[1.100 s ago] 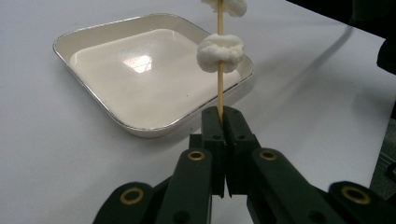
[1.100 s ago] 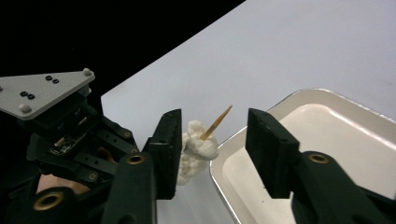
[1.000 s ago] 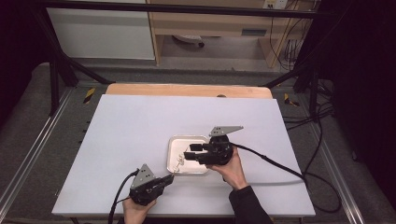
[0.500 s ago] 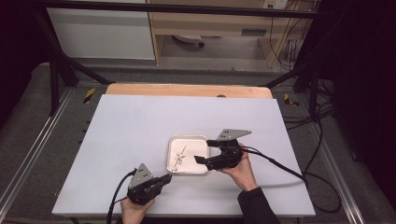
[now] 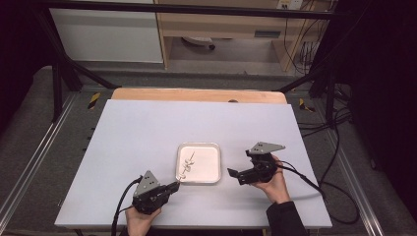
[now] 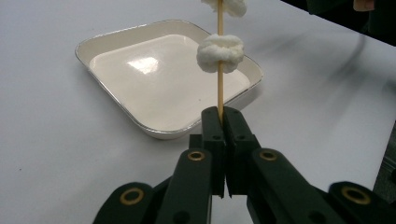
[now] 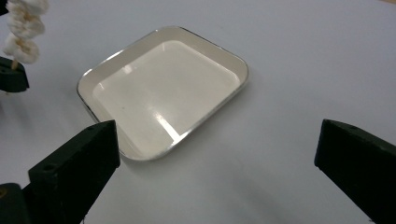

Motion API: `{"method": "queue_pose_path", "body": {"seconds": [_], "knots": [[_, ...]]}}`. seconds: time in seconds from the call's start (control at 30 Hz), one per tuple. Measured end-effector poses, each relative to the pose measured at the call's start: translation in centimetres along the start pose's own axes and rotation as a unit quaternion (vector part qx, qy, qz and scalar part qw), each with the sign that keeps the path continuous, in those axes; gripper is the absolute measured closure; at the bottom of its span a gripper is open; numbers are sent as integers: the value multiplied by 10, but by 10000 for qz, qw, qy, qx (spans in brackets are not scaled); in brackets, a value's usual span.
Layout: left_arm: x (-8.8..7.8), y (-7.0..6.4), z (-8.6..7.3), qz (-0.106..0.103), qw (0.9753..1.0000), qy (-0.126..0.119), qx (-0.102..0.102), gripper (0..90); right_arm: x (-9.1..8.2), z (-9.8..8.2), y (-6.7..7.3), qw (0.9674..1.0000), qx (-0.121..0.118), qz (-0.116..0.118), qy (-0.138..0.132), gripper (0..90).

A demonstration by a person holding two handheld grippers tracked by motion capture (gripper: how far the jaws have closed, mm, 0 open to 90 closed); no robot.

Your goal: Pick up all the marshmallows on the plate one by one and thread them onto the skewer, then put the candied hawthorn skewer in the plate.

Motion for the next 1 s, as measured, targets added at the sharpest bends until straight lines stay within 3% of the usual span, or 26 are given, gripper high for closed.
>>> {"method": "queue_pose_path", "body": {"seconds": [0.13,0.3,0.57,1.0], "knots": [[-1,0,5,20,10000,18,57,883,-6,-15,-7,9998,65,-145,93,6],[-4,2,13,63,9999,43,135,883,-12,-34,-16,9989,-28,-349,311,6],[-6,7,28,130,9996,78,238,883,-21,-51,-25,9981,76,-493,351,6],[2,7,54,154,9991,225,310,883,-30,-70,-32,9979,237,-499,331,5]]}}
Point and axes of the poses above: each handheld gripper's, and its own axes: x roughly forward along the jaws, z roughly out of its top, y roughly to its left, the point moved 6 cm from there along x, roughly forward along the jaws, and after that the axes turned 4 degrees about -x, right-handed, at the moved point
